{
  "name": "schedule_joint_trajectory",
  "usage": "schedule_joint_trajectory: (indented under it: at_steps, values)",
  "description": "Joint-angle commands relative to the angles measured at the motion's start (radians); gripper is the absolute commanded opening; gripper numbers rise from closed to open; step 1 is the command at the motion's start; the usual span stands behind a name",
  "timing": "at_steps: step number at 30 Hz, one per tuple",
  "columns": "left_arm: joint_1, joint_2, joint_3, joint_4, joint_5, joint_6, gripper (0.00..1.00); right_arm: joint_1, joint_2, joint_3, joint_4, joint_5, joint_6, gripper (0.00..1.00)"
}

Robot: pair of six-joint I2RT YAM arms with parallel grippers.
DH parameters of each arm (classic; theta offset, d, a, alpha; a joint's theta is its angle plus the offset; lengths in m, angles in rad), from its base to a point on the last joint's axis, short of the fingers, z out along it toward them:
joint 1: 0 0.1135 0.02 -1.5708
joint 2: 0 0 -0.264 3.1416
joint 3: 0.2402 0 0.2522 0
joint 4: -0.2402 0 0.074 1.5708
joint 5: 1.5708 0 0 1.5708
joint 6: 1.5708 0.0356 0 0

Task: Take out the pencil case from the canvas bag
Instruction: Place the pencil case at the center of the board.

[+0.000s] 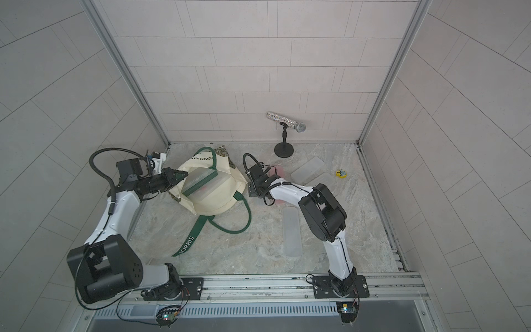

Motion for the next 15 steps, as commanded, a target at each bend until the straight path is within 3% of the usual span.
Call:
schedule_joint_trajectory:
  at_steps: [1,15]
  values:
    - [0.008,-0.018,-0.007,0.031,0.044,-0.01,0.0,-0.005,0.049,0.053,-0.015,-0.002,-0.003,0.68]
    - [0.014,-0.025,-0.014,0.046,0.047,-0.02,0.0,-0.021,0.177,0.19,-0.088,0.028,-0.02,0.73]
